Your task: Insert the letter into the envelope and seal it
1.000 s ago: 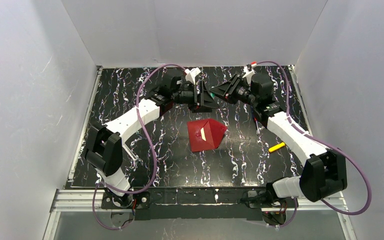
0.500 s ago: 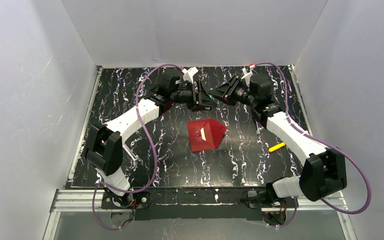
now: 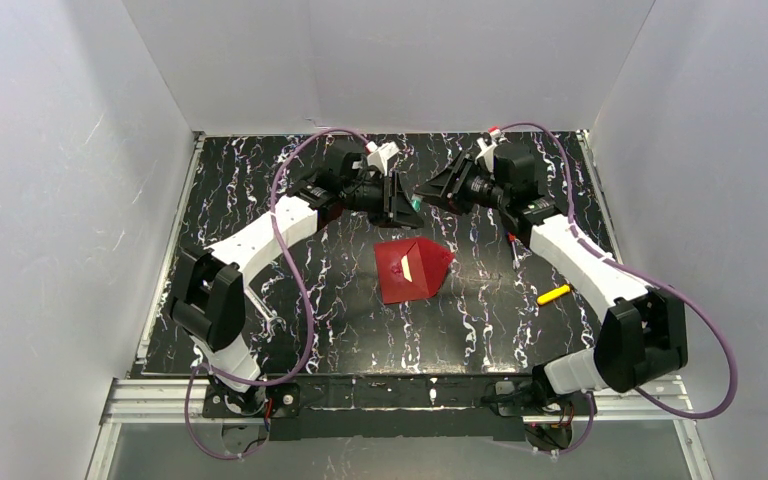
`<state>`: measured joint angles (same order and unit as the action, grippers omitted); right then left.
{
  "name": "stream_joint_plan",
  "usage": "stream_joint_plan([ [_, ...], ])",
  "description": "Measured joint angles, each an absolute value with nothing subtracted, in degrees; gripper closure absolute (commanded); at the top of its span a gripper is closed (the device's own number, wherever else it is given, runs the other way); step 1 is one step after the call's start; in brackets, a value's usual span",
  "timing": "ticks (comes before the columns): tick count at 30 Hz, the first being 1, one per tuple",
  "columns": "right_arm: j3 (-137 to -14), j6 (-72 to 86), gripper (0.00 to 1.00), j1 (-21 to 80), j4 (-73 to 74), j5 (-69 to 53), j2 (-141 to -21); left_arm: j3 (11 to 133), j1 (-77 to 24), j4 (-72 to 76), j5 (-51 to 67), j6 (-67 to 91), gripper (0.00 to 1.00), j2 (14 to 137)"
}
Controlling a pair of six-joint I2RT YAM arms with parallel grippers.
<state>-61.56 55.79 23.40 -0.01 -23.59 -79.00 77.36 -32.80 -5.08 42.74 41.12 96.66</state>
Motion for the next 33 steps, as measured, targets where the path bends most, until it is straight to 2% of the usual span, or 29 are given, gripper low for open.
stream_joint_plan([
  [3,-64.6,53.7,0.55,23.4,3.3,-24.9,-81.0,78.9,-32.7,-10.0,42.5,35.6,1.00,96.6],
  [7,-67.1,51.4,0.47,23.4,6.7,-27.9,-82.2,81.1,-32.7,-15.4,42.7,27.8,1.00,95.7],
  [10,-68.1,50.3,0.52,23.4,7.7,-30.5,-82.5,82.2,-32.7,-17.3,43.1,24.0,1.00,95.0],
  [14,-68.6,50.0,0.70,23.4,7.6,-33.4,-82.9,82.7,-32.6,-19.1,43.9,20.9,1.00,94.8],
  [18,-68.6,50.5,0.98,23.4,7.4,-34.6,-82.9,82.8,-32.3,-20.1,45.1,19.7,1.00,94.8],
  [27,-68.6,52.4,0.99,22.1,5.8,-36.9,-82.9,82.9,-30.5,-19.2,48.6,18.5,1.00,94.8],
  [33,-68.6,57.5,0.99,17.1,2.0,-41.3,-82.8,79.9,-28.6,-18.3,53.6,15.7,1.00,92.7],
])
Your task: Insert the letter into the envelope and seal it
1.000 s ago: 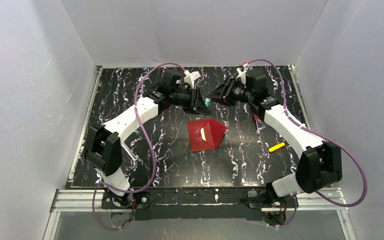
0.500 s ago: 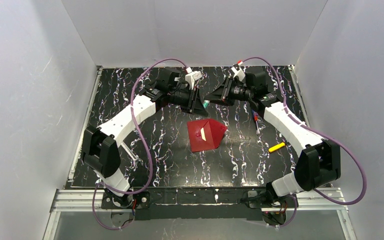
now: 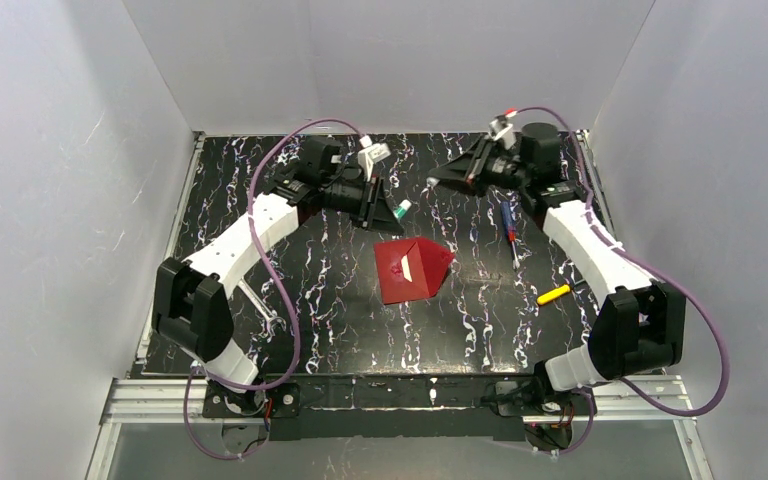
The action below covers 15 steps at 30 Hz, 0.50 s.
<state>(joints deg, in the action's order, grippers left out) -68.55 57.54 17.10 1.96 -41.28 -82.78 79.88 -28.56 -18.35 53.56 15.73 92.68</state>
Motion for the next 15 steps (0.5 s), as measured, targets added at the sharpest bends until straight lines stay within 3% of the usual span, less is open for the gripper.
stream_joint_plan([
  [7,-69.0,59.4,0.99,8.5,-0.4,-39.2,-82.5,74.3,-26.3,-19.5,55.7,15.8,1.00,90.2],
  [15,-73.3,37.3,0.99,10.0,16.2,-19.2,-83.6,74.8,-26.5,-21.1,54.2,15.7,1.00,90.2],
])
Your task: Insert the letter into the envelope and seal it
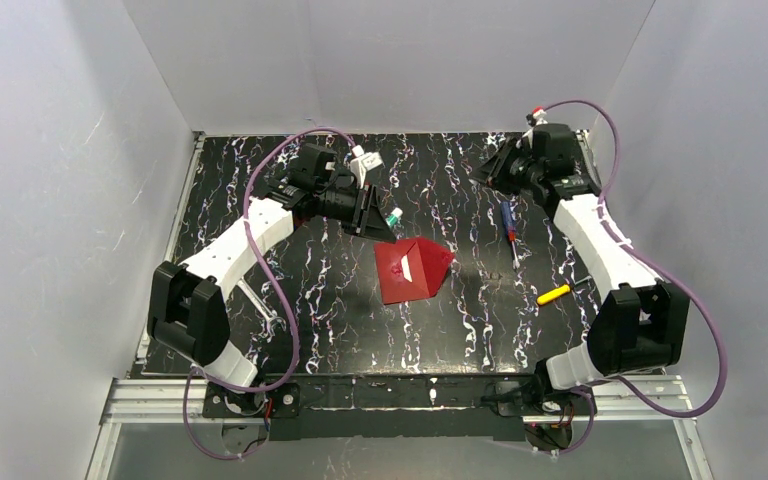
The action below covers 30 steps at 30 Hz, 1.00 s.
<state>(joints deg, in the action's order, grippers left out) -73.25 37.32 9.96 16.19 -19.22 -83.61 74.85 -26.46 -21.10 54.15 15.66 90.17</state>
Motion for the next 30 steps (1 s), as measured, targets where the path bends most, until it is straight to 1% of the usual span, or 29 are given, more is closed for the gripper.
stream_joint_plan([
  [3,-68.6,30.2,0.99,12.6,16.4,-7.4,-83.4,74.9,-26.5,-21.1,53.2,16.0,1.00,90.1],
  [7,-59.5,21.8,0.99,20.1,13.1,7.7,-83.5,75.4,-26.5,-21.2,52.6,16.6,1.00,90.1],
  [10,-52.5,17.5,0.99,24.4,7.4,15.1,-83.7,75.9,-26.5,-21.0,52.5,17.2,1.00,90.0],
  [13,-48.9,14.7,0.99,24.9,2.6,20.4,-85.2,75.9,-26.5,-21.1,52.5,17.6,1.00,89.8],
  [17,-47.4,12.1,0.99,25.0,-3.5,25.9,-88.1,75.9,-26.5,-21.1,52.5,18.1,1.00,89.5],
  [22,-47.1,10.6,0.99,25.8,-8.4,29.8,-92.1,75.9,-26.5,-22.0,52.5,18.2,1.00,89.5],
  [30,-47.2,9.9,0.98,26.0,-11.6,31.4,-98.6,79.1,-26.5,-25.0,52.5,17.7,1.00,89.8],
])
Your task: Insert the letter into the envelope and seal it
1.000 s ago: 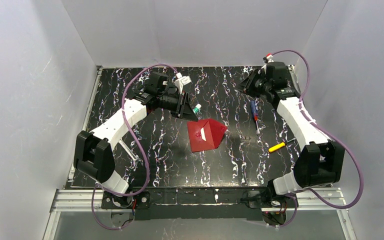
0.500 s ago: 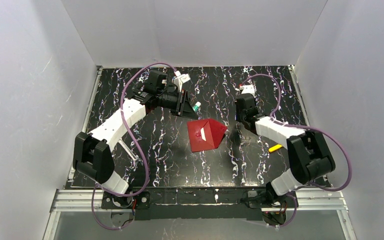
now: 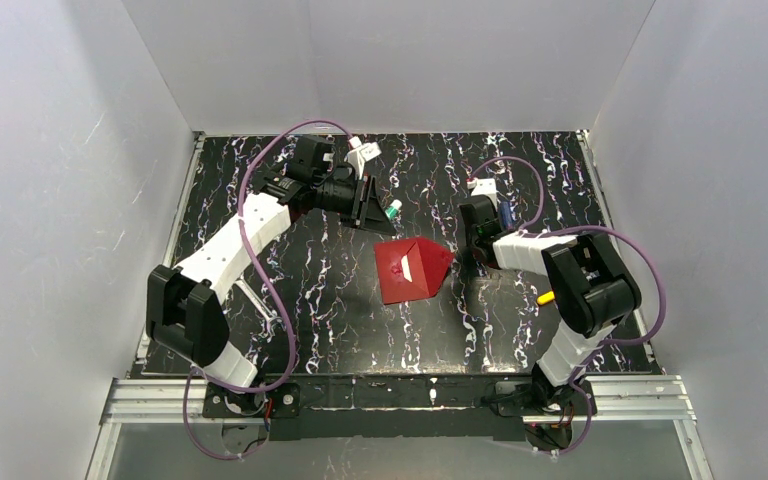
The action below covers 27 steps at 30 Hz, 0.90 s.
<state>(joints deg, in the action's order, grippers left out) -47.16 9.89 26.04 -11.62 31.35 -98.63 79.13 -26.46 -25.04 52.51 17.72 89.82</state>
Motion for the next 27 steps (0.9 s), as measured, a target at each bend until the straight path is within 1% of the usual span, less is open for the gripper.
stream_joint_plan([
  [3,-47.2,10.2,0.96,26.0,-12.2,31.4,-98.8,79.7,-26.5,-25.5,52.5,17.4,1.00,89.8],
  [6,-47.2,10.5,0.90,26.0,-12.5,31.4,-98.8,79.7,-26.5,-26.0,52.5,17.2,1.00,89.9],
  [7,-47.2,10.7,0.86,26.0,-12.6,31.4,-98.8,79.7,-26.5,-26.0,52.5,17.1,1.00,90.0],
  [12,-47.2,11.7,0.78,26.0,-12.4,31.4,-98.8,79.7,-26.5,-26.3,52.5,17.1,1.00,90.7],
  [19,-47.1,13.6,0.77,26.4,-12.0,31.8,-98.8,79.7,-26.5,-26.7,52.5,17.0,1.00,90.7],
  [27,-43.2,15.1,0.73,30.4,-16.6,37.9,-98.1,79.7,-26.5,-27.7,52.5,16.9,1.00,90.7],
])
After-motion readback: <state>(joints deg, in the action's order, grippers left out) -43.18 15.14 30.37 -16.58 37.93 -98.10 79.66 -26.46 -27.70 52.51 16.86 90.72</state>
